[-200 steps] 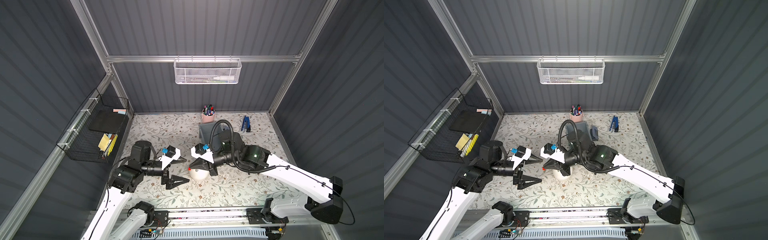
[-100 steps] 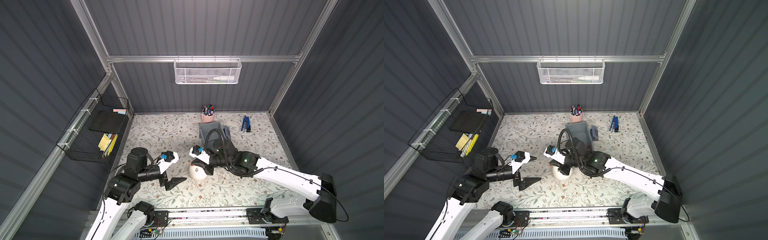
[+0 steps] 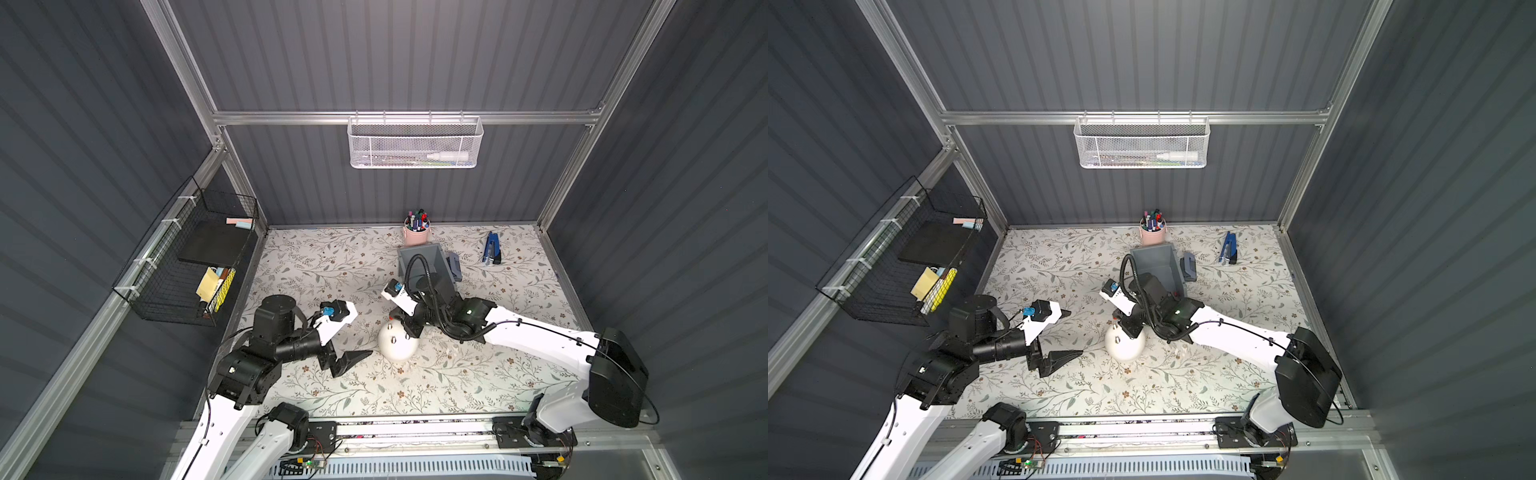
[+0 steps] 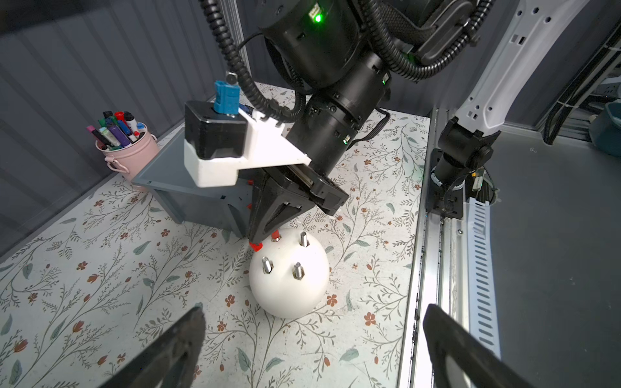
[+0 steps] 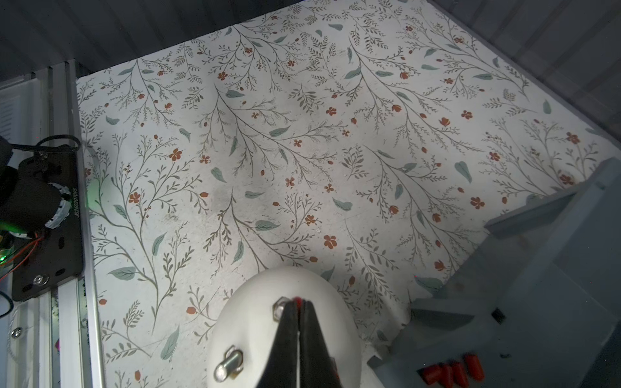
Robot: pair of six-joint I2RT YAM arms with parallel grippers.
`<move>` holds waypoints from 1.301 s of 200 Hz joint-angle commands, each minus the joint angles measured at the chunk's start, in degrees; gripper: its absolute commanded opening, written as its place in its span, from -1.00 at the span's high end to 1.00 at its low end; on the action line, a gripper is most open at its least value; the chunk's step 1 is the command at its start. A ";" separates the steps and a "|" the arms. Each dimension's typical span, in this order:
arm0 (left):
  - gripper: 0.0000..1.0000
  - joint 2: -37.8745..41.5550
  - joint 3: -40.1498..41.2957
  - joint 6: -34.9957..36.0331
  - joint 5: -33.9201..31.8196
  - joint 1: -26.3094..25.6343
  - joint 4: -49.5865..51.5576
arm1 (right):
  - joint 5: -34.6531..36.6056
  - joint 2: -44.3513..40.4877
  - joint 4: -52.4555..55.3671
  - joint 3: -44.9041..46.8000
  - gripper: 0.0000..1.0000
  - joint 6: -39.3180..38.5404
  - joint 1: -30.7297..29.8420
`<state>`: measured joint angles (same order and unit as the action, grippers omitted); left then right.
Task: Cover the protruding screws with screw protection sleeves
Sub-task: Attach the screw protection sleeve to the screw.
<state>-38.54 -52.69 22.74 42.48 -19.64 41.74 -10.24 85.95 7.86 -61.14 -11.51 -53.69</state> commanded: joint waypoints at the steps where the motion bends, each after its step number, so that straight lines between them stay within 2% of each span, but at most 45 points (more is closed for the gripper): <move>1: -0.99 0.24 0.75 0.35 -1.30 0.13 -1.22 | -0.83 0.52 -1.90 0.32 1.00 1.20 0.25; 49: -0.99 0.55 0.87 0.28 -1.30 0.13 -1.38 | -0.24 2.27 -1.51 0.52 1.00 0.87 0.52; 139: -0.99 -0.50 0.73 0.10 -1.32 0.13 -1.20 | -4.43 2.18 -0.25 1.08 1.00 0.96 0.61; 260: -0.99 -0.75 0.99 -0.73 -0.65 0.13 -2.06 | -2.17 1.60 -0.10 1.69 1.00 1.04 0.61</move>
<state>-38.94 -52.14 22.61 41.41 -19.64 40.29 -13.17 87.79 7.68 -60.40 -10.48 -53.34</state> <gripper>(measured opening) 0.994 0.045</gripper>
